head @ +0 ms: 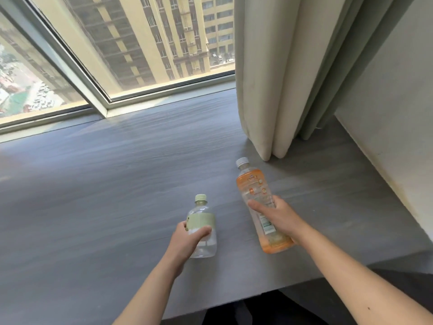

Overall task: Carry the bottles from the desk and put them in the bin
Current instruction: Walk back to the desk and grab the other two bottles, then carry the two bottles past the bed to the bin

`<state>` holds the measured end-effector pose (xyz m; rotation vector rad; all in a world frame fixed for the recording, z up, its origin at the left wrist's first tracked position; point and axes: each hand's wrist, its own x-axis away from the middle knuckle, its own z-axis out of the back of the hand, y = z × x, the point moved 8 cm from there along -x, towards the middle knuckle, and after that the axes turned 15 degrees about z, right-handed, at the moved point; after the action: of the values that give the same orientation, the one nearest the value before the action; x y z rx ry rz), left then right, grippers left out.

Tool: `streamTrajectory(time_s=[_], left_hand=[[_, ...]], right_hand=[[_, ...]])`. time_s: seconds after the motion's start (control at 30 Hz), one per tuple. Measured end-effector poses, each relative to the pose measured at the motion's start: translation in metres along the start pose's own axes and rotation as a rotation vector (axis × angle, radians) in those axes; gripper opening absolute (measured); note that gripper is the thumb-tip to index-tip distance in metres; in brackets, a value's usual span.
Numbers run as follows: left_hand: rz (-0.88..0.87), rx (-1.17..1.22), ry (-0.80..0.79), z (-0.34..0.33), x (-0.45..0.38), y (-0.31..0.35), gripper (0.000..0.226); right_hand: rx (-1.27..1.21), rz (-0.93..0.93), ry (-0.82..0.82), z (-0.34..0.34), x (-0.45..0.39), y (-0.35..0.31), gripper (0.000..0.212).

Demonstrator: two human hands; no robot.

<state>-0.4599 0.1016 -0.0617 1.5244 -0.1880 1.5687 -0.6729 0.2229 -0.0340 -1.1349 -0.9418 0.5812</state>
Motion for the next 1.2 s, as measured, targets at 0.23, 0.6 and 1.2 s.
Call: streamTrajectory(time_s=[0.23,0.6,1.2], left_hand=[[-0.142,-0.203,-0.193,0.0,0.027,-0.036,0.032],[-0.308,-0.596,-0.334,-0.033,0.079,-0.086,0.058],[-0.496,-1.192,-0.148,-0.14,0.107,-0.199,0.085]], right_hand=[[-0.006,-0.038,0.137,-0.001,0.093,0.022,0.003],[0.002,-0.19,0.408,-0.009,0.261,0.086,0.054],[0.027,-0.511,0.71,0.037,0.517,0.266,0.058]])
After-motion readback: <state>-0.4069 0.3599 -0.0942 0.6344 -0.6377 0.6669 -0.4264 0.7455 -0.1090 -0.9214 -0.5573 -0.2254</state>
